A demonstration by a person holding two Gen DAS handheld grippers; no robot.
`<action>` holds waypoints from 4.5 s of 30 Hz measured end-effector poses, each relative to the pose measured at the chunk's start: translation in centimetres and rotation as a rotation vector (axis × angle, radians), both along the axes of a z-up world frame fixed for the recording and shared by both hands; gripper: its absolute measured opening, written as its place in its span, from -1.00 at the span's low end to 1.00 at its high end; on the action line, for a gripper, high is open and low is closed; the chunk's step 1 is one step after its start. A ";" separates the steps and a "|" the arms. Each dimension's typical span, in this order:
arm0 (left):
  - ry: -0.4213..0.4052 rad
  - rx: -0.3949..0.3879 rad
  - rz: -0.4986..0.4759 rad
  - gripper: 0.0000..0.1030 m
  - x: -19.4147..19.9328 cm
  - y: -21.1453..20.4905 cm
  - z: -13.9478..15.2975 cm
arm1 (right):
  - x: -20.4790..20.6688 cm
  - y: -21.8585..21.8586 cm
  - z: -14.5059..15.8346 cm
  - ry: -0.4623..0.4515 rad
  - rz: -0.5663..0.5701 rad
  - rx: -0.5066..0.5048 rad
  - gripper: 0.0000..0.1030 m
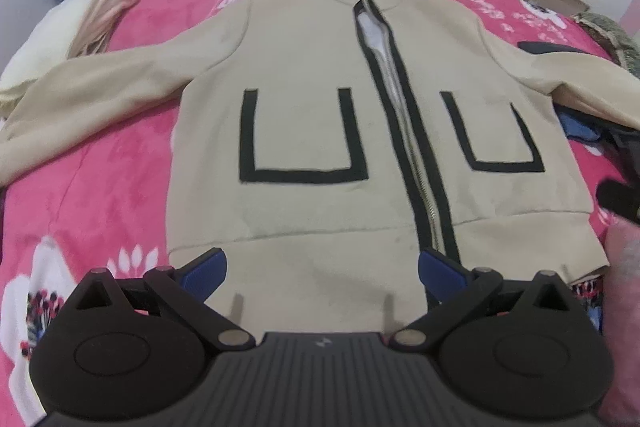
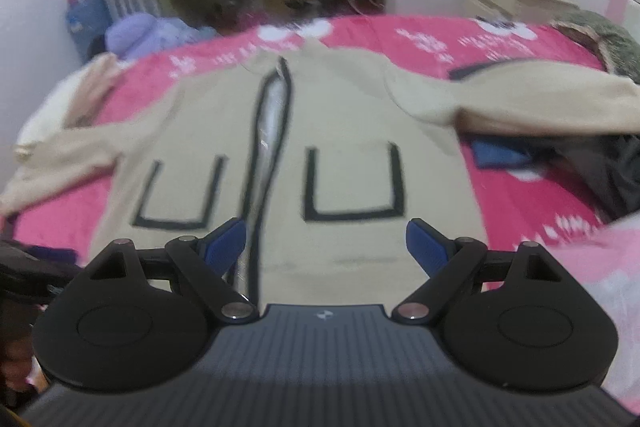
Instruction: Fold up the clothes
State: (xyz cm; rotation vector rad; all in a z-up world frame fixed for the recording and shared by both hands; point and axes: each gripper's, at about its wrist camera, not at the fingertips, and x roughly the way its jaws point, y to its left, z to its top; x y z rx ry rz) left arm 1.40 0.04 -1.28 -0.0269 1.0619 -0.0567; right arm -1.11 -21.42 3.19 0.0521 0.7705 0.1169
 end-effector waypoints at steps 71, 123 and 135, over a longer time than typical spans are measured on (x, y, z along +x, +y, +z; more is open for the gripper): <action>-0.374 -0.254 1.013 -0.01 3.1 37.2 -8.9 | 22.6 61.6 -7.3 0.238 1.607 -0.237 0.06; -0.747 -0.076 0.057 -0.85 2.0 14.3 2.8 | 24.2 22.5 7.7 0.032 0.954 0.299 -0.82; -0.435 0.116 -0.307 -0.82 1.9 5.0 -4.1 | 18.1 7.6 -5.2 0.216 0.585 0.353 -0.87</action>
